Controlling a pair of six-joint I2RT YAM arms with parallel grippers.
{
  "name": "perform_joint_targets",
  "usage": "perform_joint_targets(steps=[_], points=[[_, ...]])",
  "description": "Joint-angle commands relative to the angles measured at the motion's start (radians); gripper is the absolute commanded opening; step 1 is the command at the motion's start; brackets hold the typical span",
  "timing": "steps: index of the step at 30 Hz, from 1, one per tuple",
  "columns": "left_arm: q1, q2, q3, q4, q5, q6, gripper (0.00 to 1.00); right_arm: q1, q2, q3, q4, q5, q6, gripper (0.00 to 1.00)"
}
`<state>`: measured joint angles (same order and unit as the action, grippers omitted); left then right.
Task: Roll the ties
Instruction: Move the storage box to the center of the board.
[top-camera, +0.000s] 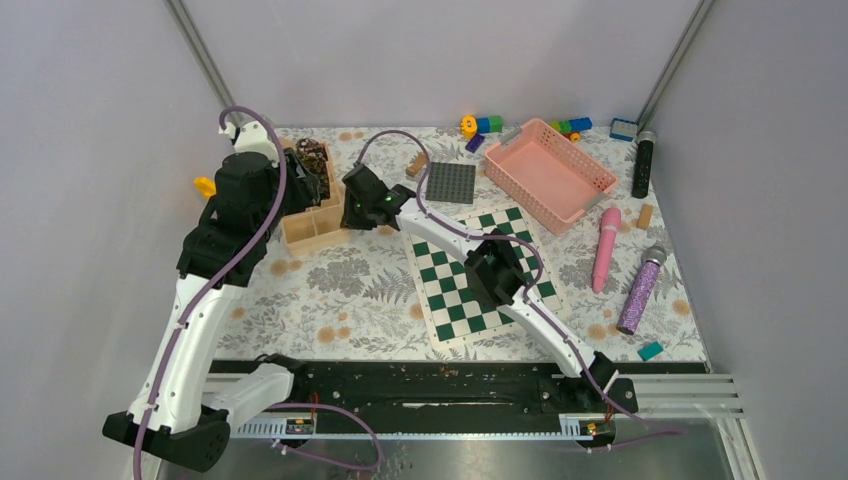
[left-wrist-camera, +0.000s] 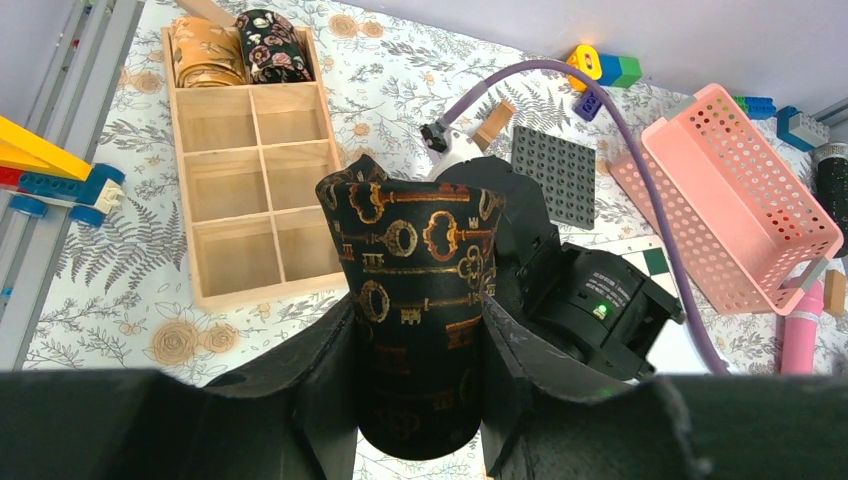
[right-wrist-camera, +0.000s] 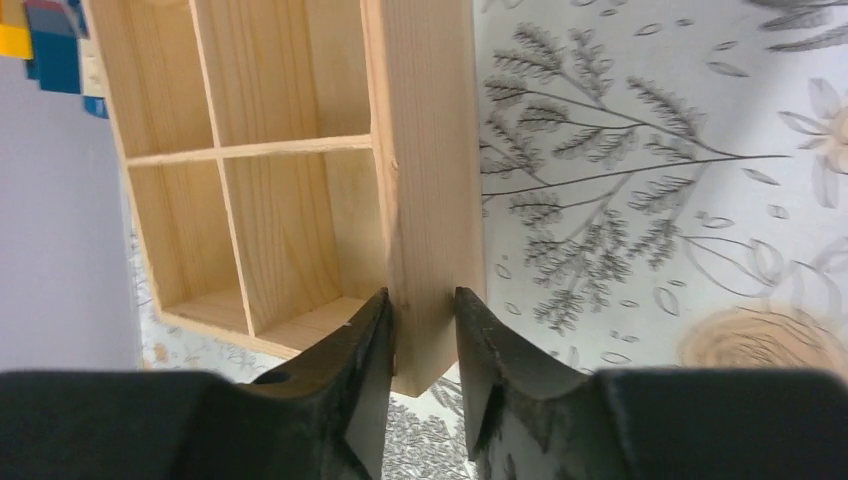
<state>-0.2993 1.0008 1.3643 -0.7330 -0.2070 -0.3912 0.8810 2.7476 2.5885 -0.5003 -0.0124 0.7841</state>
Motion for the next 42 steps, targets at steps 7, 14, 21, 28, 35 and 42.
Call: perform_joint_targets(steps=[7, 14, 21, 28, 35, 42], points=[[0.013, -0.02, -0.019, 0.049, 0.014, 0.003, 0.35, 0.003, -0.268, -0.32, -0.168, 0.311, -0.227, 0.11], [0.014, -0.003, -0.04, 0.051, 0.032, -0.007, 0.35, 0.001, -0.525, -0.728, -0.024, 0.385, -0.301, 0.0], [0.015, 0.028, -0.071, 0.072, 0.077, -0.029, 0.33, 0.001, -0.763, -1.109, 0.118, 0.371, -0.333, 0.0], [0.014, 0.067, -0.118, 0.096, 0.162, -0.038, 0.32, 0.001, -0.914, -1.36, 0.195, 0.289, -0.302, 0.0], [0.014, 0.097, -0.178, 0.146, 0.265, -0.095, 0.29, 0.003, -1.004, -1.496, 0.218, 0.245, -0.259, 0.01], [-0.014, 0.158, -0.203, 0.235, 0.292, -0.165, 0.26, 0.003, -1.107, -1.543, 0.242, 0.24, -0.246, 0.34]])
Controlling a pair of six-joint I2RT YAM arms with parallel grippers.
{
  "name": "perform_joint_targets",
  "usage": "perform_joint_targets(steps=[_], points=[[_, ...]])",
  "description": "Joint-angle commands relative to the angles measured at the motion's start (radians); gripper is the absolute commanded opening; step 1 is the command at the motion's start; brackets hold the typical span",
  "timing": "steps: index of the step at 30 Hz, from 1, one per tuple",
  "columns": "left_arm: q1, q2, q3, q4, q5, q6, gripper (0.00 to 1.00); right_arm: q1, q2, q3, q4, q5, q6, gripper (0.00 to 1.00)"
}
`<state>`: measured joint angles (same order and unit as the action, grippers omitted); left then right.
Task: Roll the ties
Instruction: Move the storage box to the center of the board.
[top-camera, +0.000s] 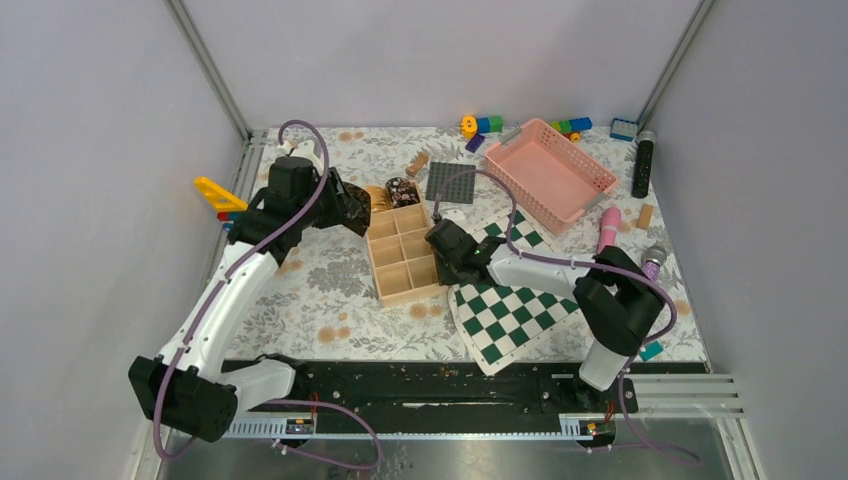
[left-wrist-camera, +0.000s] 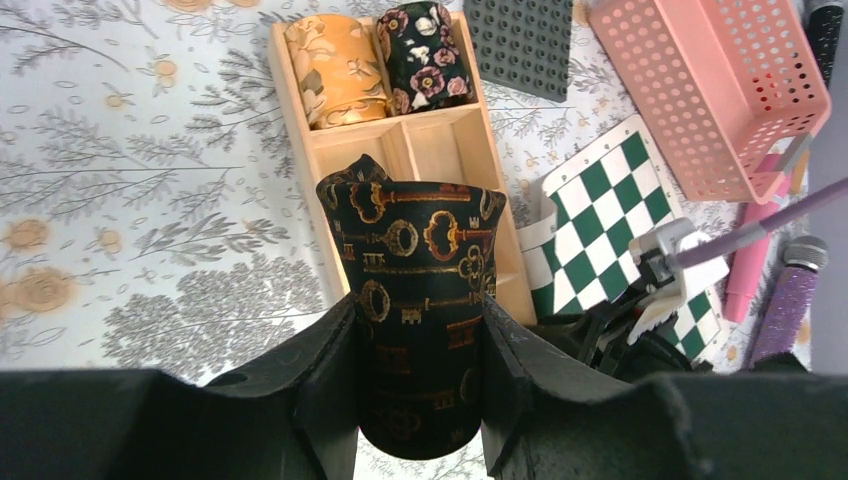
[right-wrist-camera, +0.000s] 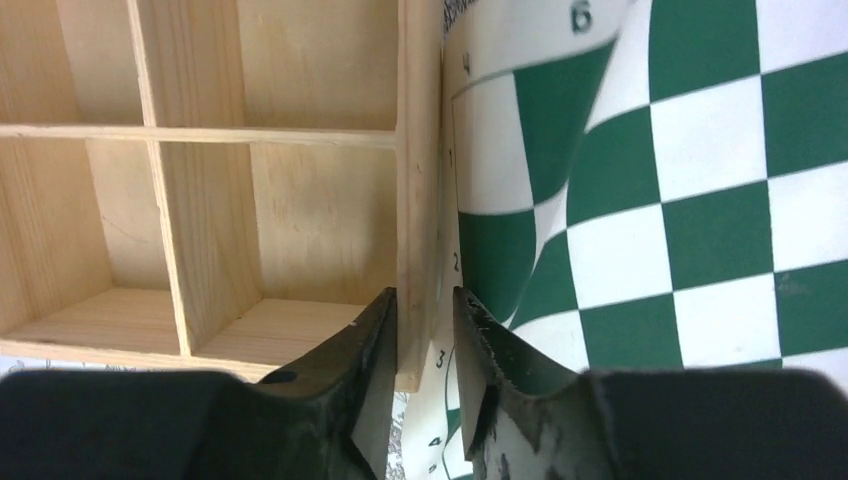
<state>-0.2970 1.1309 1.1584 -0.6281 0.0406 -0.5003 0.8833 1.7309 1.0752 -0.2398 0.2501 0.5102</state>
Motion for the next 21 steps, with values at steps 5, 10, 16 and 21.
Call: perform_joint_targets(steps=[5, 10, 16, 21], points=[[-0.048, 0.097, 0.032, 0.166, 0.008, -0.073, 0.24, -0.001, -0.257, -0.014, -0.031, 0.009, 0.012, 0.48], [-0.073, 0.158, 0.007, 0.245, 0.013, -0.087, 0.24, -0.001, -0.461, 0.006, -0.076, 0.071, -0.002, 0.55], [-0.095, 0.225, -0.013, 0.36, 0.04, -0.098, 0.23, -0.011, -0.636, -0.044, -0.113, 0.149, 0.0, 0.59], [-0.099, 0.286, -0.012, 0.432, 0.073, -0.113, 0.23, -0.036, -0.687, -0.115, -0.141, 0.171, 0.011, 0.59]])
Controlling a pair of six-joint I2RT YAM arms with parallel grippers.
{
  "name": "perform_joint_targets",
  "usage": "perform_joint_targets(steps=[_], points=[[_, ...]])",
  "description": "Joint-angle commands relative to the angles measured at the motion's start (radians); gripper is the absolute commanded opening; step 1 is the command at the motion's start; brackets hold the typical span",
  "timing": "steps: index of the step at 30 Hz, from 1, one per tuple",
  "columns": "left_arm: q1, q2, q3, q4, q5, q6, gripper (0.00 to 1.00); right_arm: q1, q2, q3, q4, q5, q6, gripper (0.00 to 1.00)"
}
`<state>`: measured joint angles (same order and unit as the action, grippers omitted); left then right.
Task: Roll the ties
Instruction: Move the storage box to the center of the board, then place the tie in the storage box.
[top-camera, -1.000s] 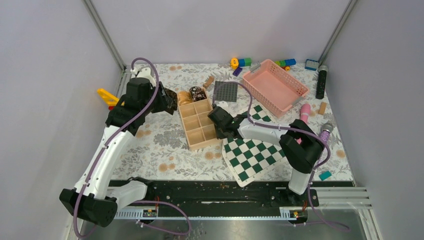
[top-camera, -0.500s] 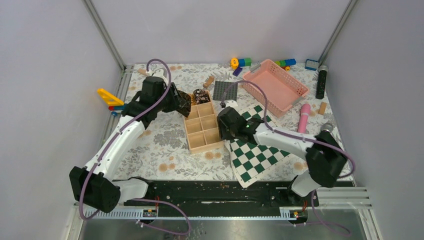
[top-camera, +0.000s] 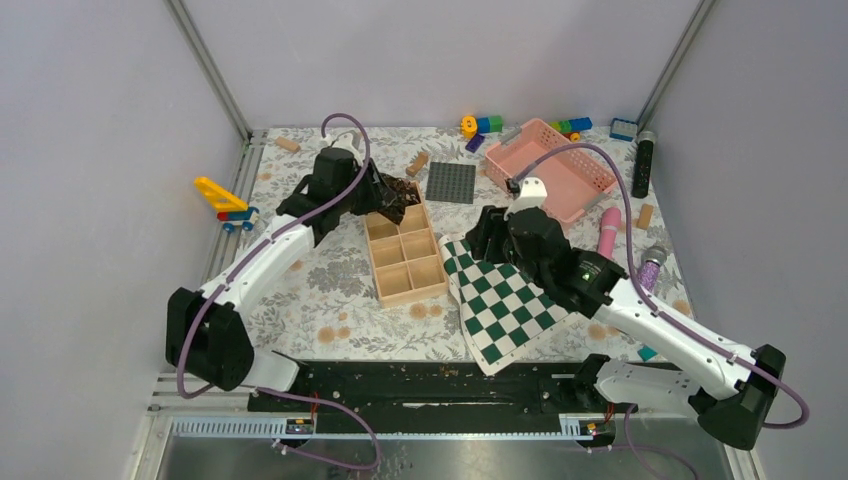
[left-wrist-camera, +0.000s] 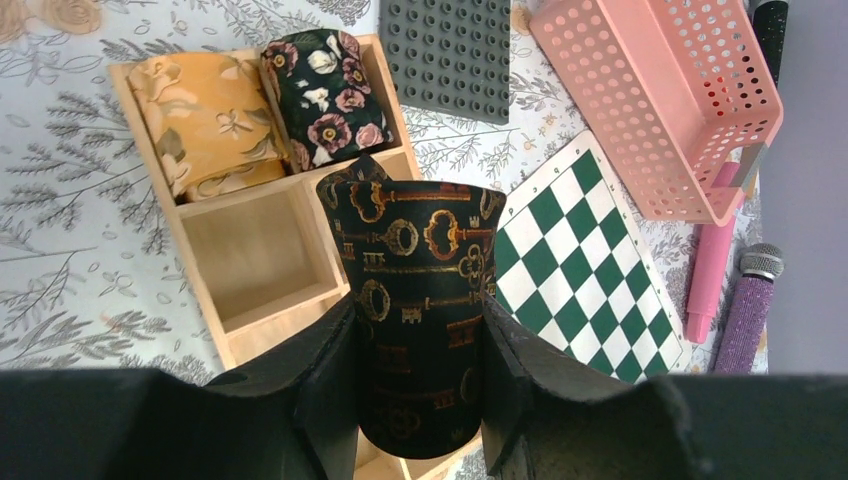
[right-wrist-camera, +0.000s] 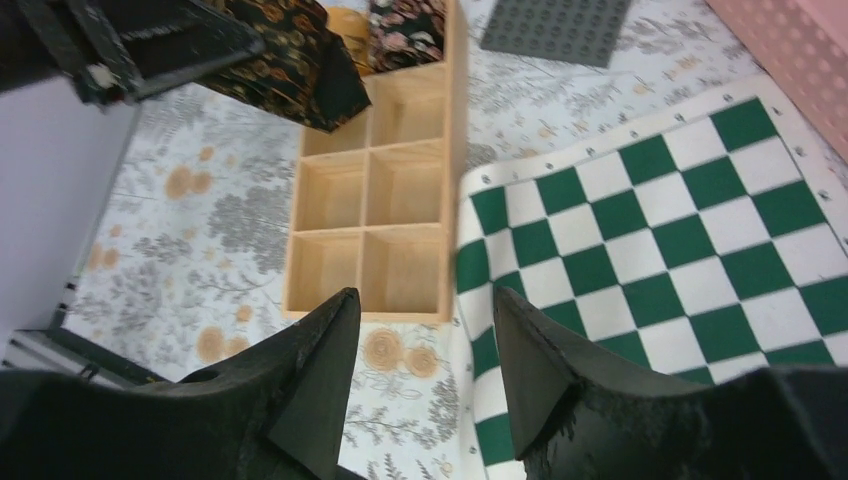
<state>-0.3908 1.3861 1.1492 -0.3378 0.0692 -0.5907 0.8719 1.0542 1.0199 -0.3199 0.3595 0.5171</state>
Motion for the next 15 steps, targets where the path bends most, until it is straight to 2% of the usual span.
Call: perform_joint_targets(steps=[1, 8, 15], points=[[-0.005, 0.04, -0.005, 0.153, 0.047, -0.023, 0.23, -0.033, -0.016, -0.074, -0.066, 0.057, 0.008, 0.59], [-0.005, 0.077, -0.053, 0.21, 0.042, -0.023, 0.23, -0.059, -0.054, -0.146, -0.076, 0.047, 0.027, 0.59], [-0.005, 0.083, -0.144, 0.332, 0.022, -0.025, 0.22, -0.068, -0.052, -0.158, -0.078, 0.04, 0.021, 0.59]])
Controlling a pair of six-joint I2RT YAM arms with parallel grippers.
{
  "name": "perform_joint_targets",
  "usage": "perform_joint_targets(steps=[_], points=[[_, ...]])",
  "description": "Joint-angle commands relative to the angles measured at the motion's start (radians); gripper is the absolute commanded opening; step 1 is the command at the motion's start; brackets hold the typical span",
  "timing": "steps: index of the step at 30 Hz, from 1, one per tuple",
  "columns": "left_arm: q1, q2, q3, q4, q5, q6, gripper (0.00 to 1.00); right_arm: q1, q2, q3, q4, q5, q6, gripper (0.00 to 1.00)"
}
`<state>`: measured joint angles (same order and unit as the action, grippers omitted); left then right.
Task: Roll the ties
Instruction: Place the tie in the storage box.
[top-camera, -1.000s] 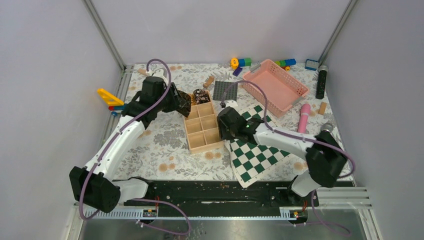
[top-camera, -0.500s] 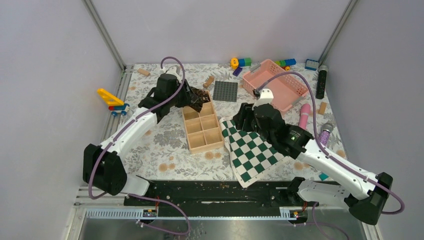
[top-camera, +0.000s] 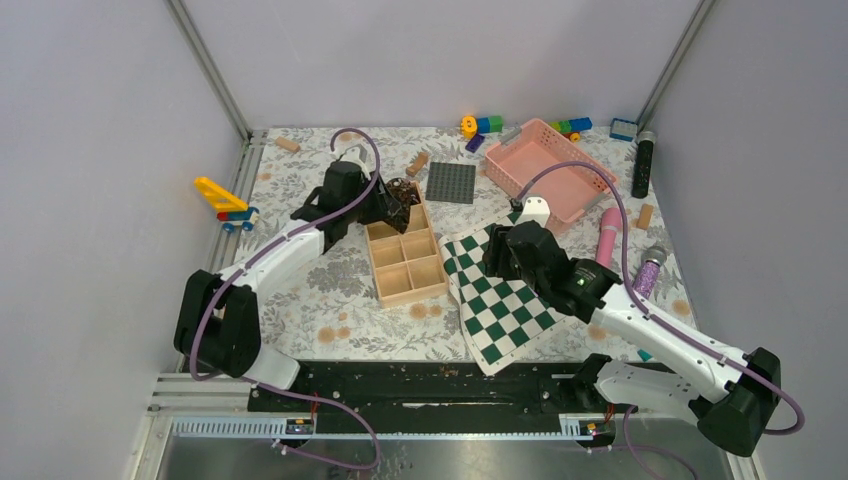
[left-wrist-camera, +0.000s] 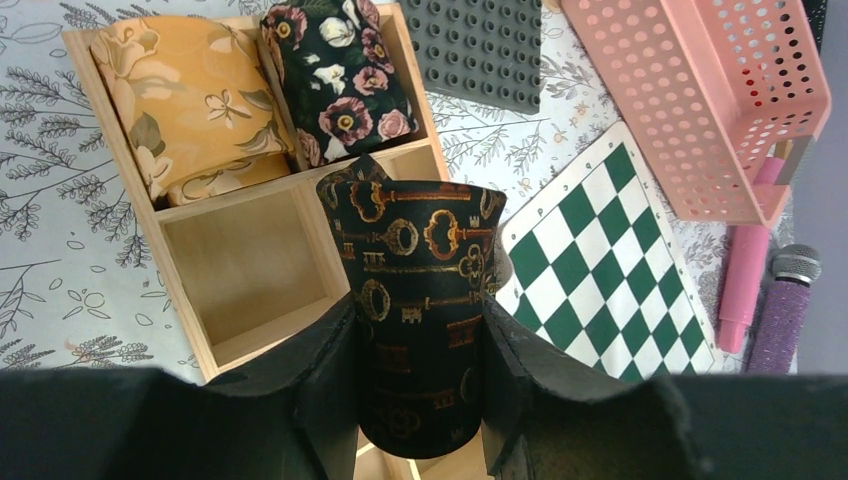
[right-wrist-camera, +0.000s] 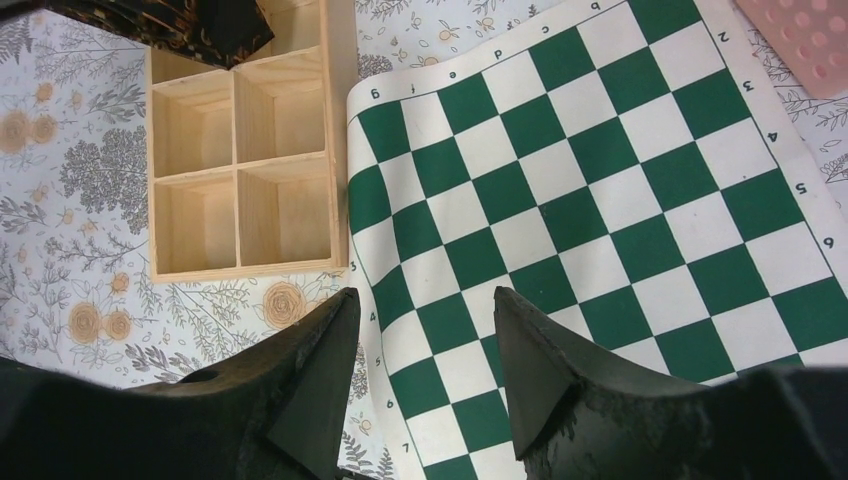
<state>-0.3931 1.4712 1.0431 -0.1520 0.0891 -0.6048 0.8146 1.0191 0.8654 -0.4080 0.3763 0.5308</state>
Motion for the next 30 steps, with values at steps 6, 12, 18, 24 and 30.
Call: perform_joint_targets(steps=[6, 12, 18, 24, 30], points=[[-0.001, 0.036, -0.048, 0.163, -0.04, 0.023, 0.22, -0.012, -0.006, -0.006, 0.01, 0.014, 0.008, 0.59], [-0.001, 0.067, -0.032, 0.116, -0.083, 0.035, 0.22, -0.012, -0.006, -0.013, 0.01, 0.013, 0.013, 0.59], [-0.001, 0.046, -0.048, 0.089, -0.156, 0.058, 0.22, -0.014, 0.001, -0.016, 0.009, 0.008, 0.014, 0.59], [-0.001, 0.06, -0.049, 0.073, -0.182, 0.074, 0.21, -0.014, 0.014, -0.012, 0.01, 0.002, 0.015, 0.59], [-0.001, 0.082, -0.049, 0.06, -0.203, 0.074, 0.21, -0.014, 0.016, -0.014, 0.01, -0.003, 0.018, 0.59]])
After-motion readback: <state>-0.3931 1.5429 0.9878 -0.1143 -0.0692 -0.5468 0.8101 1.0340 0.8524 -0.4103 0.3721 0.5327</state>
